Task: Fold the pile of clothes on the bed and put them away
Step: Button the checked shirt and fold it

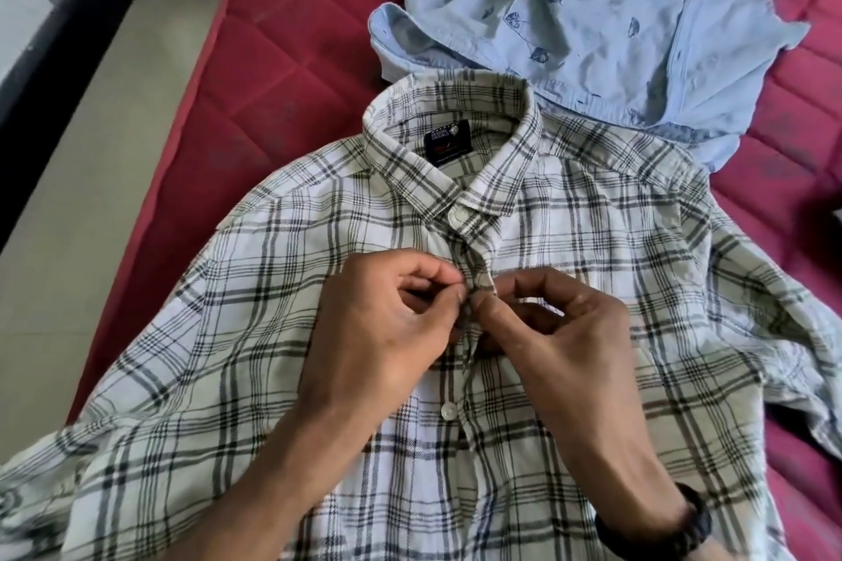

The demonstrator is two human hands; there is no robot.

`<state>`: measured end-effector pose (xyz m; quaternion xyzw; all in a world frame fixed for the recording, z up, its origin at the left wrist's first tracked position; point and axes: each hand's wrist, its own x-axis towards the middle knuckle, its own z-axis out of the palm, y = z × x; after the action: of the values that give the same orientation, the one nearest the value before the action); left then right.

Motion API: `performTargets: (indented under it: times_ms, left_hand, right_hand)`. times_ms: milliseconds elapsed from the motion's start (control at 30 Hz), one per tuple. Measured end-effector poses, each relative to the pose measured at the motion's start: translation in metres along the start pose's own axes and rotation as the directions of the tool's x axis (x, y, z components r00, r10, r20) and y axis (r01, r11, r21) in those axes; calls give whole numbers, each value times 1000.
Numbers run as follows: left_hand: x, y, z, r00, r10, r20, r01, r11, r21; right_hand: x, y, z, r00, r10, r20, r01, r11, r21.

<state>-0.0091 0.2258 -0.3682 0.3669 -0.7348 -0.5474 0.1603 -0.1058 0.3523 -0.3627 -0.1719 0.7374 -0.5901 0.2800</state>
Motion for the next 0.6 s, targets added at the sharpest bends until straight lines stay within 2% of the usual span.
performTargets:
  times_ms: [300,600]
  left_hand:
    - [2,2,-3,997,-62,36,66,992,-110]
    - [5,-3,-5,992,-121,37,126,975,-182]
  right_hand:
    - [4,7,-3,998,-12,60,18,996,-90]
    - [8,6,-8,991,34,131,-39,999,35]
